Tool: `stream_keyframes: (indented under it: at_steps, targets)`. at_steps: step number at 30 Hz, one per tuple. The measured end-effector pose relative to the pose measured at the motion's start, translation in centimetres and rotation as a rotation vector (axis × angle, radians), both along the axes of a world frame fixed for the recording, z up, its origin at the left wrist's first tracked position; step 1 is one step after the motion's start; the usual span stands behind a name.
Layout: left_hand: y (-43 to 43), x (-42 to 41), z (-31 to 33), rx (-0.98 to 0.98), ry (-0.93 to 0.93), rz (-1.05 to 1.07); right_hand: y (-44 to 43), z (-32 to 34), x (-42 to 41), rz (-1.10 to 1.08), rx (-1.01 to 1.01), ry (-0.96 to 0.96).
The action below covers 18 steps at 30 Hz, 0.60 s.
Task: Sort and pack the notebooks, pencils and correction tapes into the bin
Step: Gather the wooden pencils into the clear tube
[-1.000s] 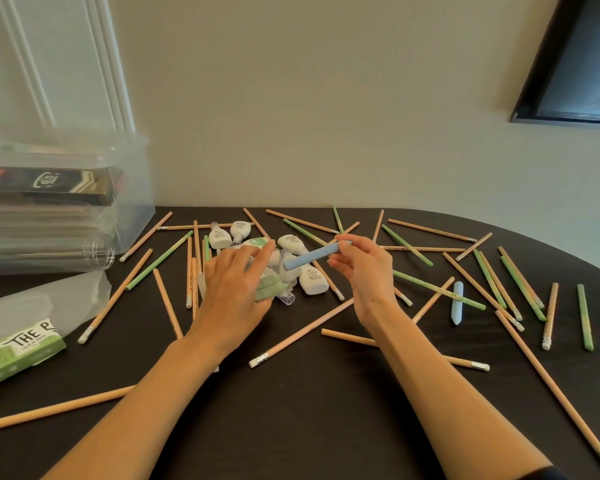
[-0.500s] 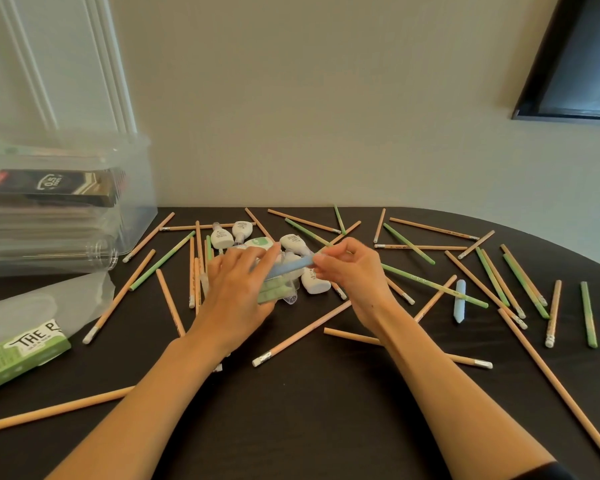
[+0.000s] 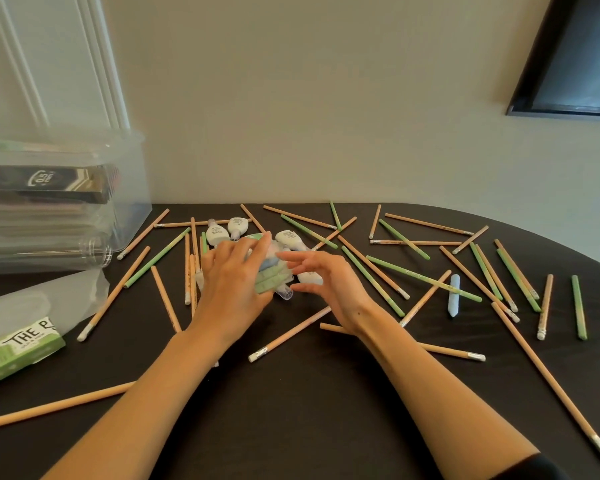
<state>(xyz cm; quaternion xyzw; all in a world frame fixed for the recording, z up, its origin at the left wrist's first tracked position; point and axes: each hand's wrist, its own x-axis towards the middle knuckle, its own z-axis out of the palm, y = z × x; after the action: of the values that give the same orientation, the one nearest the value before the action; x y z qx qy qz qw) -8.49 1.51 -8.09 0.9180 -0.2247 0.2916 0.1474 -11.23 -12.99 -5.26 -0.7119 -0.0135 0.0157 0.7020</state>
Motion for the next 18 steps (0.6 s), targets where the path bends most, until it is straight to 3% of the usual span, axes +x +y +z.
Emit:
stream_keyframes:
  at_steps: [6, 11, 18]
  targets:
    - [-2.5, -0.2, 0.2, -0.008, 0.024, -0.006, -3.6, -0.5, 1.1, -0.348, -0.011, -0.008]
    - [-5.0, -0.5, 0.1, -0.040, -0.004, -0.061, -10.8, -2.5, -0.4, -0.892, -0.744, -0.100]
    - [-7.4, -0.8, -0.2, 0.020, 0.015, -0.111, -14.9, -3.2, -2.0, -0.895, -1.052, 0.151]
